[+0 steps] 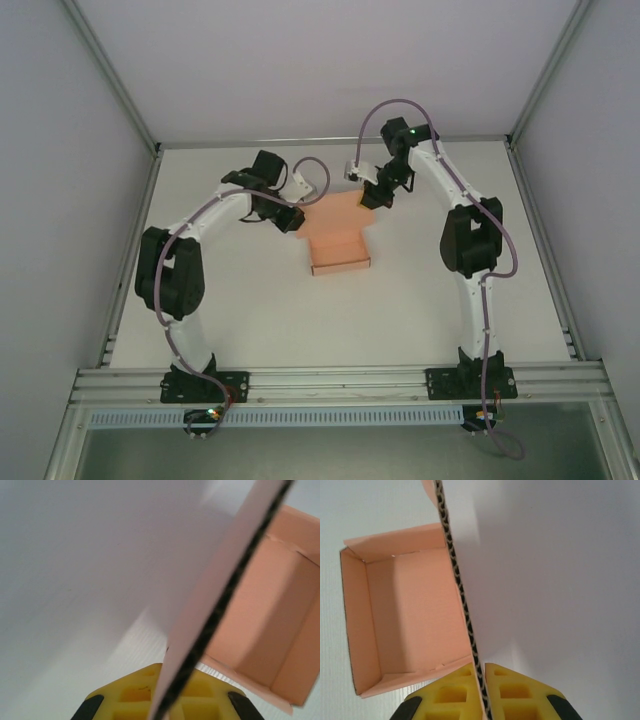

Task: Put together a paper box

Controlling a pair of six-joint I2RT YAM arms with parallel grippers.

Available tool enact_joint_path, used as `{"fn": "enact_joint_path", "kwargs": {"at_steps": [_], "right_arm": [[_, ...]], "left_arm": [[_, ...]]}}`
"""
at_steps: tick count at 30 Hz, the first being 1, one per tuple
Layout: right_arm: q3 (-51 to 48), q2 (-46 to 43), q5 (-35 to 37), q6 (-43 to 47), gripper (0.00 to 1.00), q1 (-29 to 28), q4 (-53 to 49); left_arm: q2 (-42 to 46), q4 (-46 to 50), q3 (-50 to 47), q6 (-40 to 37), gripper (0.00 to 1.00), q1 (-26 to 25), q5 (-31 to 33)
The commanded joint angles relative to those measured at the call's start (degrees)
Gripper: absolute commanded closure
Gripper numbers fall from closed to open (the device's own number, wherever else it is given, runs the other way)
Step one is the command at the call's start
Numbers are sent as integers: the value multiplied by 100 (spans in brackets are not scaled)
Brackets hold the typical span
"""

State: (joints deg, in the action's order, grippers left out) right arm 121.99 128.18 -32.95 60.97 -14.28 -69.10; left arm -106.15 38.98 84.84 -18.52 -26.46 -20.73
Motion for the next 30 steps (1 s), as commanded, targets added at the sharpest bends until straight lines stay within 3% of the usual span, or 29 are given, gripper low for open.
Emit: {"fn": "enact_joint_path", "kwargs": {"at_steps": [1,5,10,21,27,30], "right_arm": [[-670,-597,877,-913,100,-177,998],[-1674,-1278,1812,-2114,100,-299,2546],[-2274,-1761,2454,-3778,100,-408,3486],[-2578,-1780,3521,-6857,99,-764,3760],[-2749,-1856,4069,-8573,97,-900,3853],[-2752,-1838,3991,-9402,96,-910,4011]], "left_arm": [[209,-488,88,669,100,-134,659],[425,-769,7,1422,100,-284,1514],[412,-828,119,2382,100,-442,2607],[-47,-1122,282,3895,100,-685,3419],[-142,-1664,115,5018,100,-714,3511],[-193,-1861,64,5137,100,-811,3473]]}}
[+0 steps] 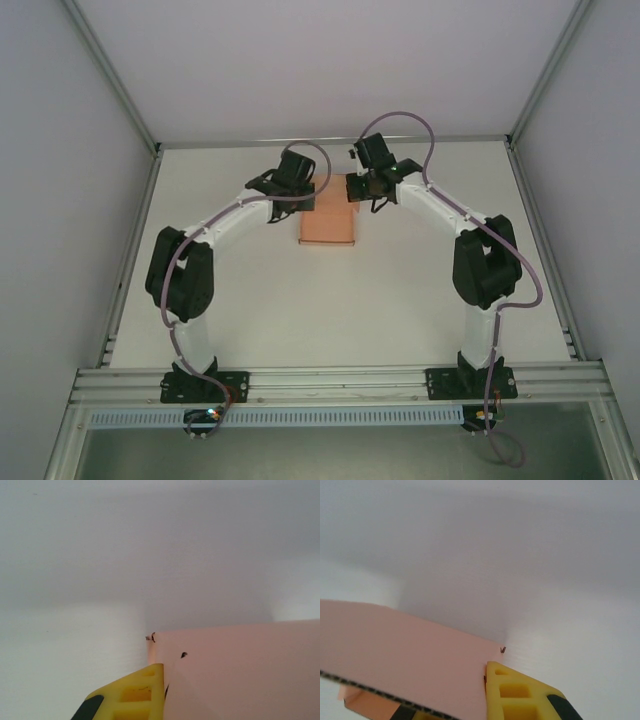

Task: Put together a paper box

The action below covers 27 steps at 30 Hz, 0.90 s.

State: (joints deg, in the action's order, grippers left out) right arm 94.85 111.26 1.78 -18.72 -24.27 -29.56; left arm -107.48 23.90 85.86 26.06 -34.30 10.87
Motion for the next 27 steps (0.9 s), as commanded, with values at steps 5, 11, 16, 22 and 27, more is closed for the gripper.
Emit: {"fn": "enact_joint_path", "kwargs": {"at_steps": [5,11,16,22,27], "right_arm": [[-175,-87,719,-2464,100,49,417],[-599,-135,784,-2943,100,-38,937],[-1206,-313,1010,-2595,100,-269,1198],[-2425,-942,1098,-2135,100,-369,1984],[-2721,-982,822,-1965,100,-462,2222]], "left_arm": [[-45,-282,-186,787,100,-212,684],[199,-846,-989,942,100,-304,660],[327,-1002,-1362,756,100,-458,800],[488,-1270,-1822,969,100,-541,553],[522,-1726,-1866,1305,100,-608,32]]}}
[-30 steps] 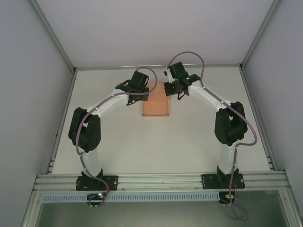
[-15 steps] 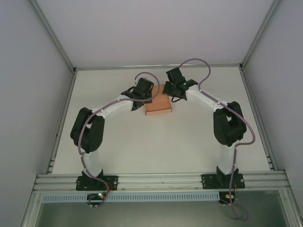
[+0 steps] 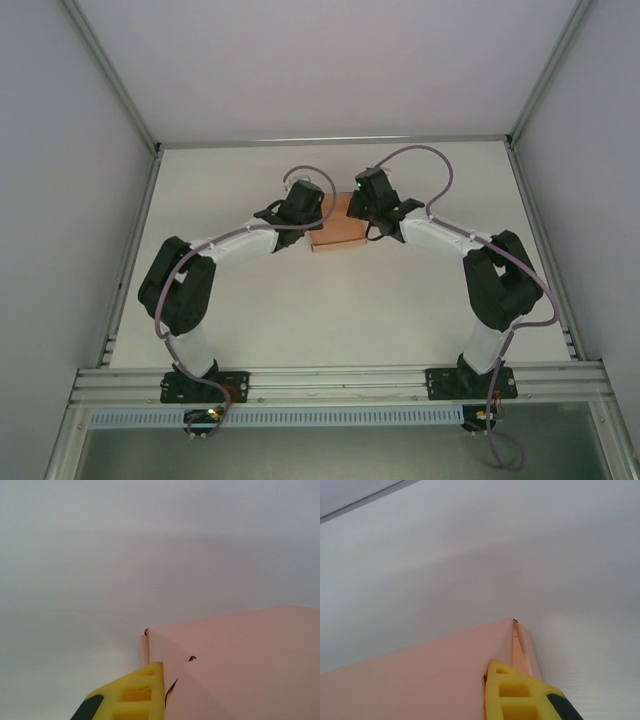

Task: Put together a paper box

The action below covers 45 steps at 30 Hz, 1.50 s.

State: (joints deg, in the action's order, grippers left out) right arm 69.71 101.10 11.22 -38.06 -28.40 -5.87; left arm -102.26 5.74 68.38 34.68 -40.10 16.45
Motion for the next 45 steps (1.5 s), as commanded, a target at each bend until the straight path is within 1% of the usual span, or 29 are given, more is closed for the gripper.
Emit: {"fn": "enact_joint_path", "kwargs": {"at_steps": [1,2,5,9,11,14,17,20,22,24,26,28,32,34,36,37,38,43,45], "right_arm": [[-179,57,-107,0,100,-76,-183],[-153,79,-112,32,100,-95,-216],[-134,76,-72,86,100,-105,-240],[-257,4,4,8,100,-198,-178],[-317,-14,135,-41,100,-254,-179],[-446,-31,346,-321,100,-343,-103],[-505,7,368,-503,100,-435,-58],[-472,-19,444,-508,100,-460,-178],[-564,-111,502,-549,100,-467,-87],[-684,-215,488,-465,100,-470,95],[-776,-293,485,-258,100,-470,198],[-919,-357,540,-23,100,-476,338],[-1310,-481,504,315,100,-477,744],[-1500,-576,469,464,100,-486,916],[-1701,-714,512,672,100,-499,1086],[-1800,-776,509,797,100,-504,1175],[-1915,-847,525,920,100,-517,1242],[-2553,-1031,585,1547,100,-620,1757],[-2859,-970,635,1740,100,-656,2085]], "left_arm": [[3,151,-44,517,100,-41,-527],[12,191,27,513,100,-55,-524],[5,412,236,484,100,-160,-254],[-142,353,414,501,99,-240,-301],[-260,372,483,650,97,-253,-298],[-353,65,398,1044,97,-253,-394],[-315,-529,231,1311,97,-253,-483],[-251,-586,245,1222,98,-288,-419],[-208,-590,197,1051,98,-352,-342],[-146,-576,98,825,97,-405,-313],[-64,-584,-104,607,92,-443,-309],[40,-574,-356,648,90,-442,-311],[240,-1196,-983,635,90,-455,-632],[335,-1202,-1145,626,89,-461,-685],[480,-1092,-1292,579,84,-496,-607],[563,-1046,-1369,529,83,-531,-584],[660,-1009,-1459,476,81,-568,-539],[1068,-802,-1725,191,53,-820,-366],[1190,-720,-1781,165,39,-899,-354]]}}
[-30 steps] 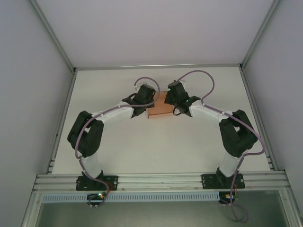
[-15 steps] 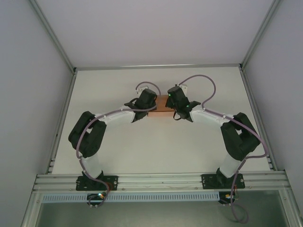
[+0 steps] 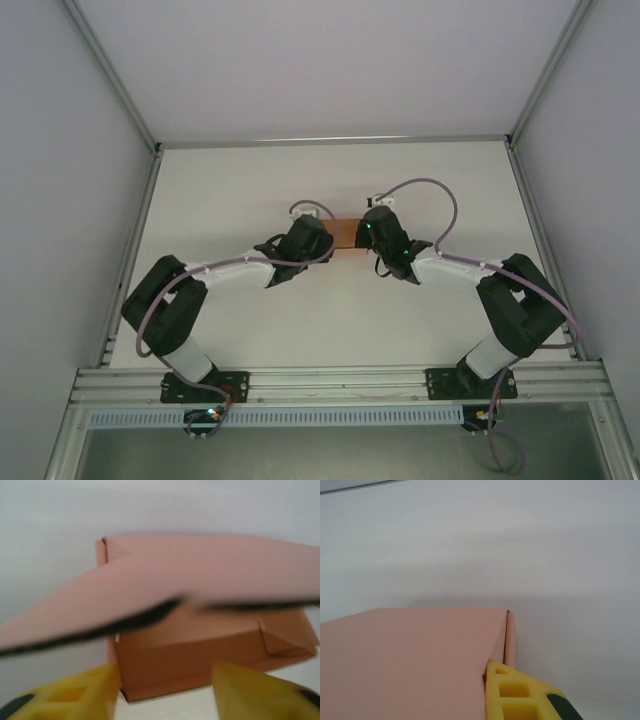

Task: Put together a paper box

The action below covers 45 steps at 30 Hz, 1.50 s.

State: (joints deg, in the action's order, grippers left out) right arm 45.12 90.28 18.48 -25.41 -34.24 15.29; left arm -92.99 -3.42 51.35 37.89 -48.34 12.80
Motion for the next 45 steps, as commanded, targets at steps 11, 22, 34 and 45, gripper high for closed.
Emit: {"fn": "enact_joint_path", "kwargs": {"at_steps": [11,22,34,45], "right_arm": [[-1050,-81,-109,778,100,-83,457],[-1244,235,-272,1151,100,-127,841],[-1228,414,-252,1283,100,-172,731],[-1199,386,-205,1241,98,-172,409]], "left_arm": [[1004,2673,950,-434,0,-246,195],[1243,2838,1297,-187,0,816,-86],[-485,1029,1591,-160,0,2067,-2654],[-1869,74,1609,130,12,2166,-3821]]}}
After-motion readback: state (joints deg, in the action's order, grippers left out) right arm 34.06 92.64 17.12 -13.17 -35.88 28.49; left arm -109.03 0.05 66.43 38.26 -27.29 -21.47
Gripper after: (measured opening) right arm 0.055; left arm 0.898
